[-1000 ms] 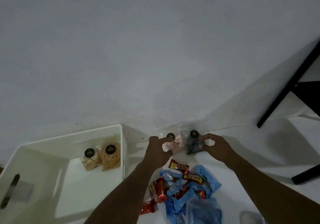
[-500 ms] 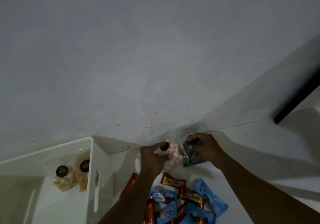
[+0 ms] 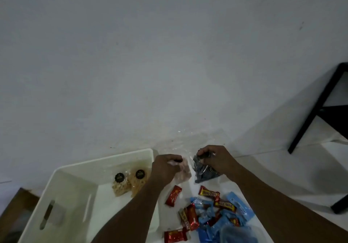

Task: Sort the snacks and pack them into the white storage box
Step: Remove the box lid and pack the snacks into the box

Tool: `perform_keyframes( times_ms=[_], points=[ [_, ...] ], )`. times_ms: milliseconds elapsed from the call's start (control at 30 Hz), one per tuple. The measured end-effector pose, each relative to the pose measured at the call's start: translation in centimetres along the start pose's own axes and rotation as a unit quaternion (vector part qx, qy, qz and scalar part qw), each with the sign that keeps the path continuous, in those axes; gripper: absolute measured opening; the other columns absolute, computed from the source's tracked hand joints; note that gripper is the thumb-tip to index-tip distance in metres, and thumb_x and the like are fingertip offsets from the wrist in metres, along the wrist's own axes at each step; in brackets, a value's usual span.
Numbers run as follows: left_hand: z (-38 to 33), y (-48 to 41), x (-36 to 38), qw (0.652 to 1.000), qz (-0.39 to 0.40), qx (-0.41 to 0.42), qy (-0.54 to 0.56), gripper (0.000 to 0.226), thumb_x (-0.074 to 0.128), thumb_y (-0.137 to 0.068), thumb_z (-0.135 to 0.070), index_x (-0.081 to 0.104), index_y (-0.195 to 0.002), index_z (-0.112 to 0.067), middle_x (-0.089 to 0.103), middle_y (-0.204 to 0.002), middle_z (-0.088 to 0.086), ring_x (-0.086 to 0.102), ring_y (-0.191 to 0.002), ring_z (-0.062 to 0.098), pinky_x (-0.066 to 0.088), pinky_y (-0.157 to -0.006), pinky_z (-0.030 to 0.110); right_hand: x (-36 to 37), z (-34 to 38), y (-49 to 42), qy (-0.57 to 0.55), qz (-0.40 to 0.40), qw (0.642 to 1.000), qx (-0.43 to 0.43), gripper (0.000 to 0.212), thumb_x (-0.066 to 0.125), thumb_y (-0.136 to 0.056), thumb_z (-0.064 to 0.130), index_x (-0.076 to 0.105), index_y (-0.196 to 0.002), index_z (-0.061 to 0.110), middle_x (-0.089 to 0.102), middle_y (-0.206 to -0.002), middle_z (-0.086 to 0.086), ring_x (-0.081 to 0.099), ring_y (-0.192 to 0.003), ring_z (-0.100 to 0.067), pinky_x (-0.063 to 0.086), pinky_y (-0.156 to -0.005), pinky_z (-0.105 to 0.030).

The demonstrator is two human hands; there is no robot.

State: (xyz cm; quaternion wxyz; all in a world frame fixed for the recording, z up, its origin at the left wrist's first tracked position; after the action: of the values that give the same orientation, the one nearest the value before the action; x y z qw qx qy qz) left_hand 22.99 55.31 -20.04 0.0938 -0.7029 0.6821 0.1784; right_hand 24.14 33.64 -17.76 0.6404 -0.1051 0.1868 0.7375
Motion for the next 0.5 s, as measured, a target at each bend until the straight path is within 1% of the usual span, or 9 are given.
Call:
perform_keyframes(
  times_ms=[67, 100, 133, 200, 300, 400, 433, 467, 500],
  points=[
    [-2.0, 1.3, -4.3, 0.999, -0.003, 0.038, -0.023, 0.04, 0.085, -0.065, -0.004, 0.076, -0.074, -0.042, 0.077, -0.087, -0.011, 0.072, -0.084, 0.007, 0.057, -0.08, 0.024, 2.2, 4.2, 0.9, 0.0, 0.009, 1.0, -0.019, 0.022, 0.074, -0.075, -0.007, 0.076, -0.094, 0.005, 0.073, -0.1, -0.006, 0.065, -0.088, -0.009, 0.05, -0.076, -0.015],
    [-2.7, 2.0, -6.5, 0.998, -0.004, 0.048, -0.031, 0.039, 0.083, -0.067, -0.003, 0.077, -0.077, -0.04, 0.077, -0.085, -0.012, 0.07, -0.078, 0.002, 0.055, -0.074, 0.02, 3.5, 6.1, 1.2, -0.002, 0.016, 0.999, -0.029, 0.022, 0.074, -0.075, -0.006, 0.076, -0.094, 0.005, 0.072, -0.098, -0.003, 0.063, -0.085, -0.004, 0.048, -0.071, -0.01],
    [-3.2, 2.7, -8.7, 0.998, -0.004, 0.055, -0.035, 0.038, 0.081, -0.069, 0.0, 0.077, -0.081, -0.035, 0.076, -0.084, -0.011, 0.069, -0.073, -0.001, 0.053, -0.07, 0.018, 4.9, 7.9, 1.5, -0.006, 0.024, 0.999, -0.039, 0.022, 0.074, -0.075, -0.006, 0.076, -0.094, 0.006, 0.072, -0.096, -0.001, 0.063, -0.084, -0.002, 0.048, -0.069, -0.009],
    [-3.2, 4.0, -13.4, 0.997, -0.01, 0.069, -0.042, 0.038, 0.075, -0.07, 0.006, 0.079, -0.085, -0.028, 0.077, -0.086, -0.006, 0.07, -0.078, 0.002, 0.054, -0.075, 0.02, 8.0, 11.0, 2.1, -0.012, 0.039, 0.998, -0.055, 0.023, 0.074, -0.074, -0.005, 0.076, -0.092, 0.008, 0.073, -0.096, 0.001, 0.065, -0.086, -0.005, 0.051, -0.075, -0.015],
    [-0.7, 5.8, -19.5, 0.997, -0.03, 0.049, -0.046, 0.046, 0.068, -0.069, 0.01, 0.078, -0.08, -0.033, 0.078, -0.089, -0.005, 0.072, -0.09, 0.011, 0.056, -0.084, 0.026, 13.3, 13.8, 2.8, -0.005, 0.062, 0.996, -0.066, 0.024, 0.075, -0.072, -0.004, 0.077, -0.087, 0.014, 0.074, -0.098, 0.002, 0.066, -0.093, -0.012, 0.053, -0.085, -0.027],
    [3.2, 7.3, -23.4, 0.998, -0.047, 0.015, -0.046, 0.049, 0.066, -0.069, 0.014, 0.078, -0.08, -0.032, 0.078, -0.09, -0.004, 0.073, -0.091, 0.013, 0.056, -0.086, 0.029, 18.6, 14.0, 2.8, 0.026, 0.072, 0.995, -0.057, 0.027, 0.071, -0.073, -0.006, 0.077, -0.08, 0.019, 0.075, -0.096, 0.001, 0.068, -0.092, -0.018, 0.056, -0.085, -0.034],
    [4.8, 7.5, -24.1, 0.998, -0.047, 0.004, -0.046, 0.049, 0.065, -0.069, 0.015, 0.078, -0.08, -0.031, 0.078, -0.09, -0.004, 0.073, -0.091, 0.013, 0.057, -0.086, 0.029, 20.3, 13.5, 2.7, 0.04, 0.071, 0.996, -0.048, 0.029, 0.068, -0.073, -0.006, 0.076, -0.077, 0.021, 0.075, -0.095, 0.002, 0.069, -0.09, -0.018, 0.057, -0.083, -0.034],
    [6.3, 7.6, -24.6, 0.998, -0.046, -0.006, -0.045, 0.05, 0.065, -0.069, 0.016, 0.078, -0.078, -0.031, 0.078, -0.089, -0.005, 0.073, -0.09, 0.013, 0.058, -0.086, 0.03, 21.9, 12.7, 2.5, 0.054, 0.07, 0.995, -0.04, 0.03, 0.066, -0.075, -0.006, 0.076, -0.076, 0.023, 0.075, -0.092, 0.004, 0.069, -0.087, -0.015, 0.057, -0.081, -0.03],
    [8.0, 7.4, -24.9, 0.998, -0.045, -0.016, -0.042, 0.051, 0.065, -0.069, 0.017, 0.078, -0.075, -0.033, 0.078, -0.088, -0.007, 0.073, -0.089, 0.012, 0.058, -0.086, 0.03, 23.3, 11.8, 2.3, 0.062, 0.071, 0.995, -0.029, 0.029, 0.066, -0.076, -0.006, 0.075, -0.077, 0.022, 0.073, -0.09, 0.006, 0.067, -0.083, -0.01, 0.056, -0.077, -0.021]
  ],
)
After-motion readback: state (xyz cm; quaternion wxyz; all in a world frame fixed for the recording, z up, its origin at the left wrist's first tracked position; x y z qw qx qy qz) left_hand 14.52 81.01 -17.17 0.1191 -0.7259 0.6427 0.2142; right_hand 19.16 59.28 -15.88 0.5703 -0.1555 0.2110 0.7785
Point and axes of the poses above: each hand's wrist, its own y-axis away from the middle knuckle, its own x-axis out of the palm, z = x × y, the point moved 7 cm from there along -y, towards the middle knuckle
